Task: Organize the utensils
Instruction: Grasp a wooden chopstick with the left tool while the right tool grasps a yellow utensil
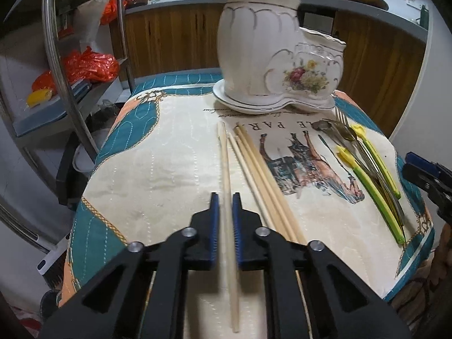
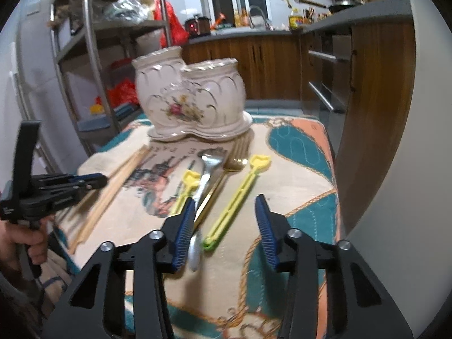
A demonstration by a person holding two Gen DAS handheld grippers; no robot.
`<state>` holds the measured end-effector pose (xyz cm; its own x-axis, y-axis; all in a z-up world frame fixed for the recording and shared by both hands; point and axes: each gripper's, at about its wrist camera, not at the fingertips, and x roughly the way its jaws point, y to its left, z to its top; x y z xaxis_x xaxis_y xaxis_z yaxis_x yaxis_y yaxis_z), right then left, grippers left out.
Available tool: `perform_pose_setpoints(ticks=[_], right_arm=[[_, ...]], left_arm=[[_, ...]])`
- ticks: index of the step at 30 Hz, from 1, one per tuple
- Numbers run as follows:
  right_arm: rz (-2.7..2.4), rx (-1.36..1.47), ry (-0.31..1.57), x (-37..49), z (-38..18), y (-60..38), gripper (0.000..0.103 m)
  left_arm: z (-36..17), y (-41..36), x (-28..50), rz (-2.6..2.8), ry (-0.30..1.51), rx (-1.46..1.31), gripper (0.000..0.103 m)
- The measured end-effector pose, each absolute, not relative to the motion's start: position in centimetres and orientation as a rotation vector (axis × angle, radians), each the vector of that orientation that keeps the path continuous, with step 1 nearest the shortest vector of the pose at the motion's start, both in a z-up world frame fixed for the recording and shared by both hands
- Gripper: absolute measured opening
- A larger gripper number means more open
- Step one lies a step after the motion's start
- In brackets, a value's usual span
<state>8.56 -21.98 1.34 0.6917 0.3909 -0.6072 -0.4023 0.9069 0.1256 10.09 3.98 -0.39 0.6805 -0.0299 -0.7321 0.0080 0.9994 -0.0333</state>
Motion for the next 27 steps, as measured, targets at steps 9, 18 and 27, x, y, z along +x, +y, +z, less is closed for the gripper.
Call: perform_pose_setpoints(ticks=[9,18,27], right_arm=[[0.442,-0.086,0.862,13.5,0.2,-20.7,0.038],[0.489,-0.238,1.06,16.4,1.1,-20.3,0.021],[0.44,-0.346,1.28,19.4,1.3,-18.7,0.022]], left_arm=[[0.0,5.2,10.9,-0.076,0.878,-0.075,0.008],[0.5,4.5,13.6,-0.162,1.022,0.043,0.008],[1.1,4.1,17.5,-0.223,1.235,0.101,0.017]])
